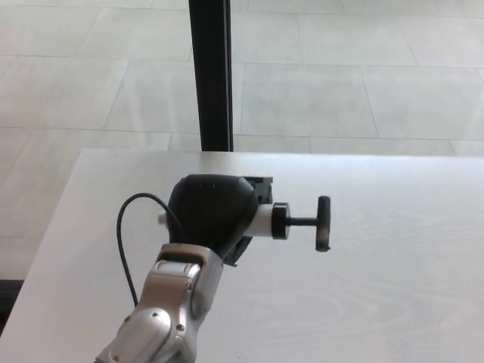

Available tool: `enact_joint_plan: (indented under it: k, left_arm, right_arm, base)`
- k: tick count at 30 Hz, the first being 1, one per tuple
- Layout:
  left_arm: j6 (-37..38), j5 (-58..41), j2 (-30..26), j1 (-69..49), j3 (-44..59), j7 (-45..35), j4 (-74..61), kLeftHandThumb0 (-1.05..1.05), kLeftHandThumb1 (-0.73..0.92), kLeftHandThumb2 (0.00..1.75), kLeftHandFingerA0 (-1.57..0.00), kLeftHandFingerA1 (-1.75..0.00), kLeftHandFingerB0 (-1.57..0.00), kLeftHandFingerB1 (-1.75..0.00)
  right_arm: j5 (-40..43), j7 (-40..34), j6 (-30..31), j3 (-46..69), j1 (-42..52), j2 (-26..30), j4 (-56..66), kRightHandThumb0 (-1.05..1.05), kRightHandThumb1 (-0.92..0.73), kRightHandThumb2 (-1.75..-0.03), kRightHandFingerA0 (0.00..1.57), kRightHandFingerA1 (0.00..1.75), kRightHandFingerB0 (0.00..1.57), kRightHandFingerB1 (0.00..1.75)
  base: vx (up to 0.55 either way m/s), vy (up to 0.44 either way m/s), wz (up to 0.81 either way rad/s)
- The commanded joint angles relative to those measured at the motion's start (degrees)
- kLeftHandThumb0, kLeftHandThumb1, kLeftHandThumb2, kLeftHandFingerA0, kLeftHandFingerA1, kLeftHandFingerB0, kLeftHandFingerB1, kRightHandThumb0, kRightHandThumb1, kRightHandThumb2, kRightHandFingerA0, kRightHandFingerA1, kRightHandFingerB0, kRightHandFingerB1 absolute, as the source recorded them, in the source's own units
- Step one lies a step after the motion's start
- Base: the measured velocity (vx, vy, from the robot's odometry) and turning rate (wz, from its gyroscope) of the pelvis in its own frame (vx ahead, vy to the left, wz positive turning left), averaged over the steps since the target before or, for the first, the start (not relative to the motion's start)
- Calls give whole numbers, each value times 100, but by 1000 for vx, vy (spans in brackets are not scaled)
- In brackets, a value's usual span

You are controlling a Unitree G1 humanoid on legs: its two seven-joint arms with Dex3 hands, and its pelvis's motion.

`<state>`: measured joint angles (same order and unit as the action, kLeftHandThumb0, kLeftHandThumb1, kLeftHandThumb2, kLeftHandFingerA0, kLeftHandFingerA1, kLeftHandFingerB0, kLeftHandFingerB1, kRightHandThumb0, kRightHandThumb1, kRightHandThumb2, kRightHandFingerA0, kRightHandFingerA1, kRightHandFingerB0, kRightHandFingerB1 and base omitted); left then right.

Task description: The robot uses its left hand to lift the air pump kept on the middle of the desk and use the right hand to compress the handle

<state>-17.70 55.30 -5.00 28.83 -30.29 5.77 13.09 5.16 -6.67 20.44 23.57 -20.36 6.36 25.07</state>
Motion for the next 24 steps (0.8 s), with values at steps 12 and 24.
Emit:
enact_joint_plan:
  k: [12,24]
  left_arm:
    - [-984,92,431,430,-417,-1139,1302,-69,77,63,-40,-95,-13,-37]
    - [-1370,-247,410,570,-287,-2368,930,-105,92,71,0,0,0,0]
  right_arm:
    - [436,-64,299,85,252,14,195,-69,-92,-70,26,49,38,40]
    - [391,-180,313,-4,245,-57,207,-68,-92,-69,29,57,41,42]
  base:
    - [0,0,0]
    - [0,0,0]
